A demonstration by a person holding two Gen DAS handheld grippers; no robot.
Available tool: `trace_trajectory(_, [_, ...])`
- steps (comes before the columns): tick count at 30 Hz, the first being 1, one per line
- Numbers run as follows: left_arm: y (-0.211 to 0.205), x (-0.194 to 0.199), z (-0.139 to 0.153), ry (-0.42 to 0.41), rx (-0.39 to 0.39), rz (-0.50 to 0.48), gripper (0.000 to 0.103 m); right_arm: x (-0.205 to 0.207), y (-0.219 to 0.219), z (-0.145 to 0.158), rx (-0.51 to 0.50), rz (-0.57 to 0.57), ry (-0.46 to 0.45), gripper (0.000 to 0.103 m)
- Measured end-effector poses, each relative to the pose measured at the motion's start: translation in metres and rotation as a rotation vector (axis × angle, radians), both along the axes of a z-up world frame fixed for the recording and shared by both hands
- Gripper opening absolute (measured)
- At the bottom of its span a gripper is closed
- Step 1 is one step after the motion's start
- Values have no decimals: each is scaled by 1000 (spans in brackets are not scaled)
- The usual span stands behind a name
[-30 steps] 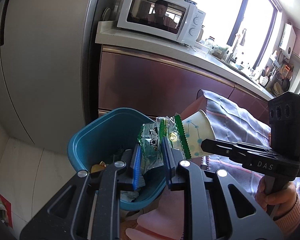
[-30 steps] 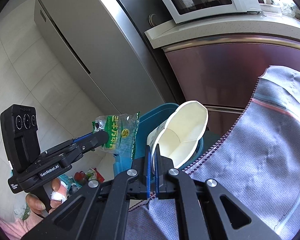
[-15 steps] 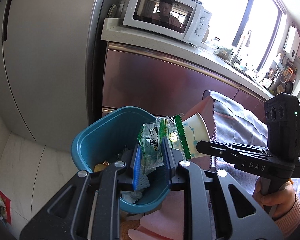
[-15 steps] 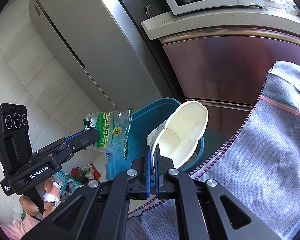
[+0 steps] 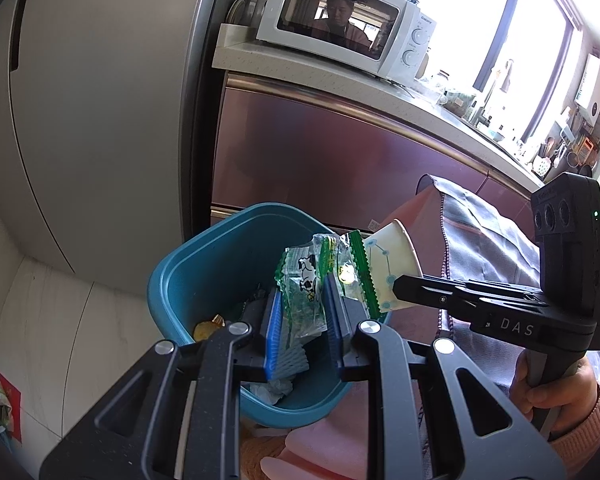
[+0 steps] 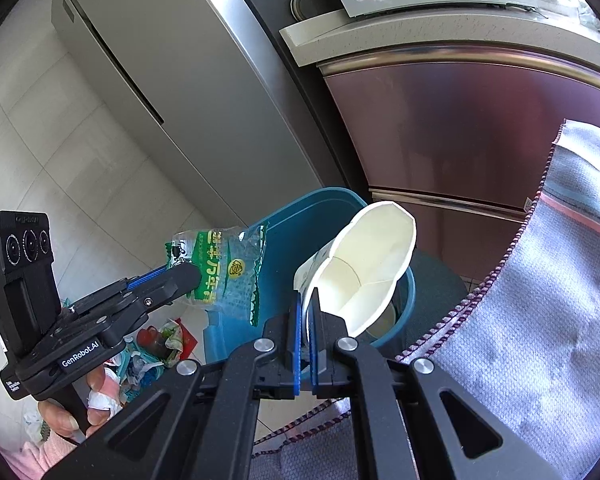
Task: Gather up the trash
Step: 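Open both tools to drop the wrapper and cup into the teal bin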
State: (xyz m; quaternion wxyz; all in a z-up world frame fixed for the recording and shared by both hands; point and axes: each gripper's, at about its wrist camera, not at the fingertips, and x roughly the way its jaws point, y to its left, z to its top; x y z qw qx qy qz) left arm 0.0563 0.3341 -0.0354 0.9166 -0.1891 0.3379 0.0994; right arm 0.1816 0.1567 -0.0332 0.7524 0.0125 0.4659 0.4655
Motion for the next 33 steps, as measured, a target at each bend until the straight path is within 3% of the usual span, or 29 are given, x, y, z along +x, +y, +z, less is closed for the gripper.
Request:
trace_trajectory(12, [4,11,-18,37,-31,1,20,7,16,-6,-53,9,25,8])
trace_trajectory(17, [4,18,-31,66,-44,0,31,7,14,-6,-39,-6,31,14])
trace_trajectory(21, [2,18,-38,76,-48,-1,31,6,6,-5,-29,-13,27,14])
trace_trajectory(33, [-38,2,2,-72,7,-112,42,-25,-60,19,34,-50,-71,31])
